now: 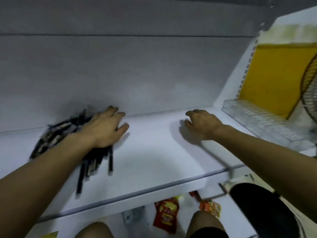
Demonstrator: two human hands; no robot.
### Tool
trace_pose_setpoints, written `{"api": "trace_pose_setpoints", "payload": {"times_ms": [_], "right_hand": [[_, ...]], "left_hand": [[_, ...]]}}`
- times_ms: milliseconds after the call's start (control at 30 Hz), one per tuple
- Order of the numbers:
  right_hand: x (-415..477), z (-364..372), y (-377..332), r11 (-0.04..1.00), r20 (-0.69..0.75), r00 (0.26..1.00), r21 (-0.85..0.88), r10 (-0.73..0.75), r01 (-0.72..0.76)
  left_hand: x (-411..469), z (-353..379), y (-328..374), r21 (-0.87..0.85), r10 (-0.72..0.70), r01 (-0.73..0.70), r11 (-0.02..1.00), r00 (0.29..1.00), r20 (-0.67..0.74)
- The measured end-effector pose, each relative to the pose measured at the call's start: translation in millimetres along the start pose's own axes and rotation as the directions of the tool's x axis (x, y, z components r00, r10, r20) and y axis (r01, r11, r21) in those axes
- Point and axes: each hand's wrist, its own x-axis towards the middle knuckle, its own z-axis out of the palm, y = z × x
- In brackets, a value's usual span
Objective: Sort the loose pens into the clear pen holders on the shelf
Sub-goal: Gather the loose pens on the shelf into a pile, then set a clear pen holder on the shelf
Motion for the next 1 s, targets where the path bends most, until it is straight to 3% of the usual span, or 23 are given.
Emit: {"api": "trace_pose_setpoints", "payload": {"times_ms": [267,433,600,700,800,933,1000], "right_hand": [[-40,-5,110,0.940,-0.079,0.948,-0.129,0.307,-0.315],[-47,-2,156,0.830,-0.075,0.861,-0.235,0.503,-0.505],[-45,6,161,0.848,-0.187,0.895,-0.289,0.404,-0.443],[-44,5,164,0.904,-0.174,0.912,-0.157,0.372,-0.398],[-45,-2,163,0.966,-0.187,0.950,-0.009,0.250,-0.257],[-44,-4,154,0.996,-0.209,0.974,0.045,0.083,-0.075],[-41,1,145,0.996,-0.219,0.973,0.071,0.069,-0.055]], "left_hand": [[32,61,107,-0.347,0.070,-0.053,0.936,0.997,0.038],[30,77,130,-0.333,0.035,-0.021,0.943,0.999,0.037],[32,80,127,-0.348,0.038,-0.027,0.937,0.999,0.023],[32,80,126,-0.361,0.040,-0.035,0.932,0.999,0.007],[32,78,126,-0.391,0.034,-0.036,0.920,0.999,-0.011],[34,76,124,-0.467,0.002,-0.011,0.884,1.000,-0.020],[34,76,122,-0.544,-0.034,0.006,0.839,0.999,-0.041]]}}
